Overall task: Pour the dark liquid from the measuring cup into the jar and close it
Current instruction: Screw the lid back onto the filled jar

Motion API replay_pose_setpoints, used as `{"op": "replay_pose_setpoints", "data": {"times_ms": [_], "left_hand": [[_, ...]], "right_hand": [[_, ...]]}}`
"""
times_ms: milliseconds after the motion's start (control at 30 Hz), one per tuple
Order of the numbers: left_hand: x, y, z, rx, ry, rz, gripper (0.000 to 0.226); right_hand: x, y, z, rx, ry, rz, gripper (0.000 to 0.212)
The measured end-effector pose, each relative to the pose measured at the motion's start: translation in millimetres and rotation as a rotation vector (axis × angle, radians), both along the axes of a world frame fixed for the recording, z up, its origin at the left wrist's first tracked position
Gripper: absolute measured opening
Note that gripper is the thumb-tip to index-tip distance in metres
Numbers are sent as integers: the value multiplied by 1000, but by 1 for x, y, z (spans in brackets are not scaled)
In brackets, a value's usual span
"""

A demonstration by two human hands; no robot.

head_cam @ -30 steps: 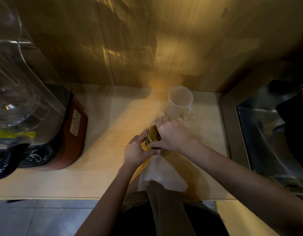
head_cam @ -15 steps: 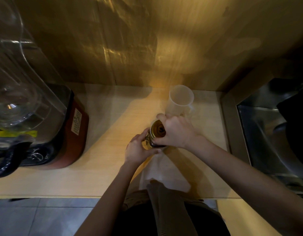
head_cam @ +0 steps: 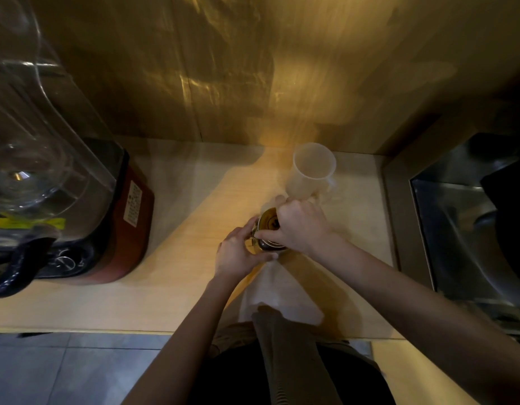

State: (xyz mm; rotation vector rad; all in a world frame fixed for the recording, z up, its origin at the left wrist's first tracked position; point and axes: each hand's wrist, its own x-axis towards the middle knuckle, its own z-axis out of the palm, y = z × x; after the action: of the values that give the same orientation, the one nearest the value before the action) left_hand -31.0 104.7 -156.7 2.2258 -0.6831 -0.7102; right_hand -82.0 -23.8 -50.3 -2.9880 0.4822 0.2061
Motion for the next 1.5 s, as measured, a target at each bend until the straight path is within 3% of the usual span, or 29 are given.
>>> {"op": "replay_pose_setpoints", "data": {"times_ms": [233,333,433,500,800,1033,1200,1367,1500], "left_hand": [[0,1,1,-5,17,-1,98],[0,1,2,-1,18,-5,98],[0,1,1,-2,15,-1,97],[0,0,1,0,-1,-3,96],[0,-2,2,53,-33,0,95],[1,-2,4,62,-30,-8,92],[0,-2,5,59,-38,-6,92],[0,-3,6,62,-33,-2,92],[0,-2,6,62,-33,-3,91]], "right_hand": [[-10,-18,12,72,113,-174,63],[-17,-36,15,113,159,-106,49],[-20,-40,6,204,245,104,89],[-18,-36,-1,178,233,159,96],[-19,-21,-10,-4,148,59,80],[-30,-33,4,89,149,-75,64],[-23,-31,-7,265,153,-21,106],[-19,-25,-14,224,64,39,82],[-22,-29,-14,254,11,41,81]]}}
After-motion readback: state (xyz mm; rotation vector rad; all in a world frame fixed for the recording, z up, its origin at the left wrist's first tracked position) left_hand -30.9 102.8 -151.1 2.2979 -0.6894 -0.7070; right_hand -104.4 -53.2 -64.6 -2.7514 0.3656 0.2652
